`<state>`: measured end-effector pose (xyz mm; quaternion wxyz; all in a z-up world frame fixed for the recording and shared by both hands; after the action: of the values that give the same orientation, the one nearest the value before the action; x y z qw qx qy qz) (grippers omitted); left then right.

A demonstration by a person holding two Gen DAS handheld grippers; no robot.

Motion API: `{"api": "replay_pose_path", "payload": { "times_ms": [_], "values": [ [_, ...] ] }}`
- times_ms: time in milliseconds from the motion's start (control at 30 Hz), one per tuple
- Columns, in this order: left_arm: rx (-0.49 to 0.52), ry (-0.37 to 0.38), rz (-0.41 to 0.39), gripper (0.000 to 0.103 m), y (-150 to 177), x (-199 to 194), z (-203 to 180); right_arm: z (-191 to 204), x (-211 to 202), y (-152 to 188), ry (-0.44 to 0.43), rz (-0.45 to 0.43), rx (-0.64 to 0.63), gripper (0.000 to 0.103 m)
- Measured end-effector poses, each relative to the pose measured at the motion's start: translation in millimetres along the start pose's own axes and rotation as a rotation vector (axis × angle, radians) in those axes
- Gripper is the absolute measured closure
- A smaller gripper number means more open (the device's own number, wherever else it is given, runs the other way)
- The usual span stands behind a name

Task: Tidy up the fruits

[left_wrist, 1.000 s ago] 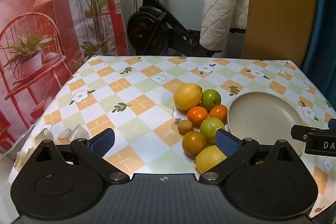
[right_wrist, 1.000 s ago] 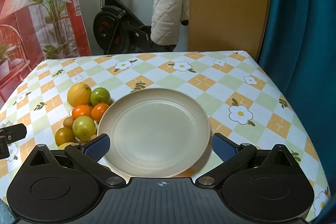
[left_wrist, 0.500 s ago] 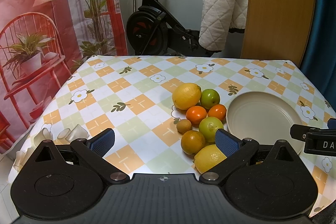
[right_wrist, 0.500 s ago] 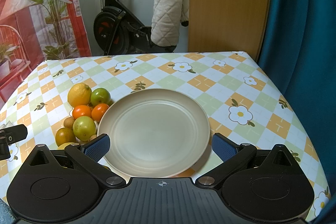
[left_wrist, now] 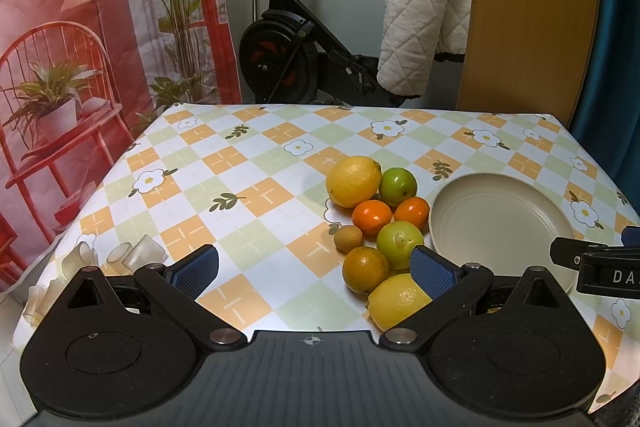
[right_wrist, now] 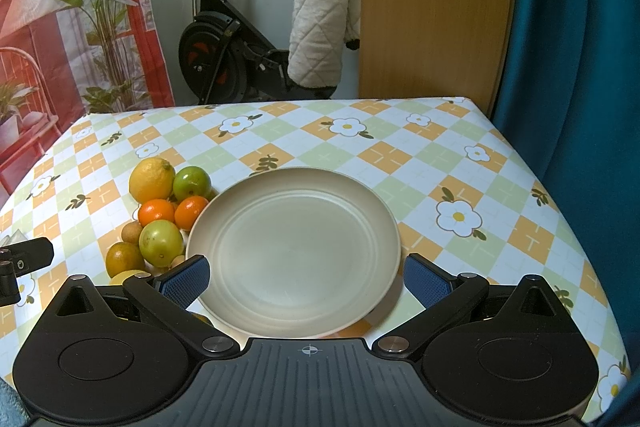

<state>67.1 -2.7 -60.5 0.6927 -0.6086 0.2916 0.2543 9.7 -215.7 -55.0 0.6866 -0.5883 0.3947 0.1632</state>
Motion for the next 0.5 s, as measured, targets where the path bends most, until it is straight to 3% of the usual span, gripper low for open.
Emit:
{"api": "replay_pose_path", "payload": {
  "times_ms": [500],
  "values": [
    [-0.001, 0.001, 0.001, 0.000, 0.2, 0.1, 0.2, -0.2, 1.5, 0.3, 0.000, 0.000, 0.000, 0.000]
  ]
}}
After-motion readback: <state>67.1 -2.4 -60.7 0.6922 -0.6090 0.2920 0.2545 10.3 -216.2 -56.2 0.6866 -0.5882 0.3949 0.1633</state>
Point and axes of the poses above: each gripper's, at about its wrist camera, not at the fingertips, and x roughly the way its jaws point, z to its left, y to its underside, the point moved 9 cm from there along x, roughly the way its jaws point, and after that the axes turned 5 degrees about z, right-handed, at the moved point
